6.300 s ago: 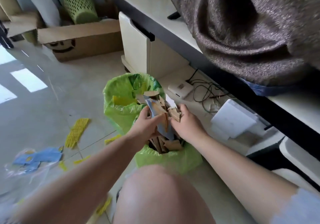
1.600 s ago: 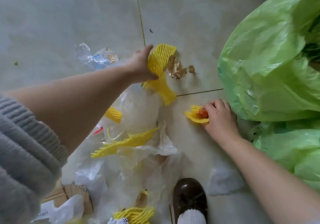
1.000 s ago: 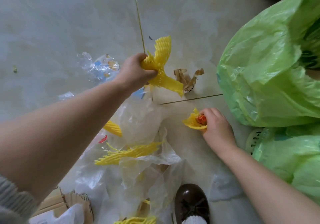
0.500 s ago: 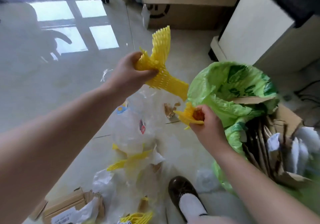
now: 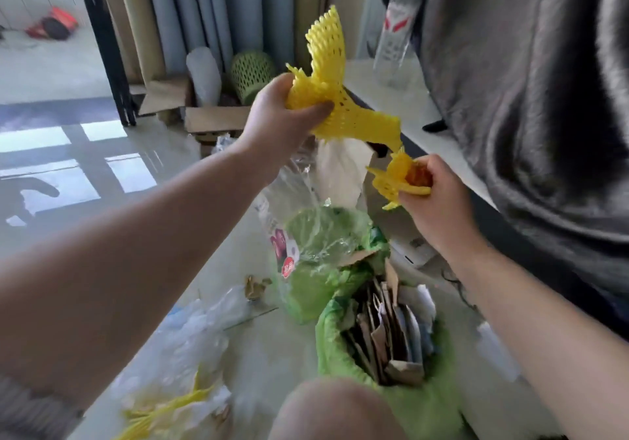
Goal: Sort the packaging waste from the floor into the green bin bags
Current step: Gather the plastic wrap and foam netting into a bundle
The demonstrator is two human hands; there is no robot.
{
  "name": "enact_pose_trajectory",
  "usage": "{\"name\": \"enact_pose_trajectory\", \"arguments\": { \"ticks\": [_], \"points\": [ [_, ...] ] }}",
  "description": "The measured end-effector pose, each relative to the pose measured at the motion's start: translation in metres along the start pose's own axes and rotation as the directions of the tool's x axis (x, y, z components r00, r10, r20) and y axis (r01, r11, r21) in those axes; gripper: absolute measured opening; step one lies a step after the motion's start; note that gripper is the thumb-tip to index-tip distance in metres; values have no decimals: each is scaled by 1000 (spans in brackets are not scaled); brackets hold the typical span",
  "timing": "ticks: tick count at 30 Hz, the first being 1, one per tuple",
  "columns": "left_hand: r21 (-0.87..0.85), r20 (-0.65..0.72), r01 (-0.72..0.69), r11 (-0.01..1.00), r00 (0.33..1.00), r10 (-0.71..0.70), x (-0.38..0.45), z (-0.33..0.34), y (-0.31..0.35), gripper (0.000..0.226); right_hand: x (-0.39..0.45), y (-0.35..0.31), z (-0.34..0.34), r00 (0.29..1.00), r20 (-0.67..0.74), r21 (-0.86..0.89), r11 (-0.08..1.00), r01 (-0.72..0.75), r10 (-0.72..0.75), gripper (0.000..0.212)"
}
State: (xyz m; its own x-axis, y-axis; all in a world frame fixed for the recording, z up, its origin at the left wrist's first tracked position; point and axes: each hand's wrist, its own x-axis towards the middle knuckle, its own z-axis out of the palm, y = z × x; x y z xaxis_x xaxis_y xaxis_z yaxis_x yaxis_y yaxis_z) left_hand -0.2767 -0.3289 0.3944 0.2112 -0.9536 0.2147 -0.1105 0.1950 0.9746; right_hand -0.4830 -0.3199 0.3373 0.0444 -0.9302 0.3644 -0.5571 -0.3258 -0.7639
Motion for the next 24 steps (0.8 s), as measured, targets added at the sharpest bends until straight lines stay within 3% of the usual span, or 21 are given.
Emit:
{"name": "enact_pose_trajectory", "arguments": {
  "ticks": [5,10,15,19,24],
  "points": [
    [-17,40,-38,999,998,38,16,48,29,23,16,13,-30,998,-55,-16,999,-31,30,14],
    [69,27,-57,996,998,55,23,68,17,20,23,30,-39,998,-59,16,1000,-27,28,15],
    [292,-5,29,956,1000,-29,20,63,-50,17,19,64,-15,989,102,-26,994,-104,106,18],
    [433,-34,178,884,983,-182,19,59,-104,49,33,94,13,973,174,-77,987,-138,150,18],
    [524,35,261,811,944,-327,20,61,-167,43,69,131,59,919,360,-213,973,-85,159,31]
  ]
}}
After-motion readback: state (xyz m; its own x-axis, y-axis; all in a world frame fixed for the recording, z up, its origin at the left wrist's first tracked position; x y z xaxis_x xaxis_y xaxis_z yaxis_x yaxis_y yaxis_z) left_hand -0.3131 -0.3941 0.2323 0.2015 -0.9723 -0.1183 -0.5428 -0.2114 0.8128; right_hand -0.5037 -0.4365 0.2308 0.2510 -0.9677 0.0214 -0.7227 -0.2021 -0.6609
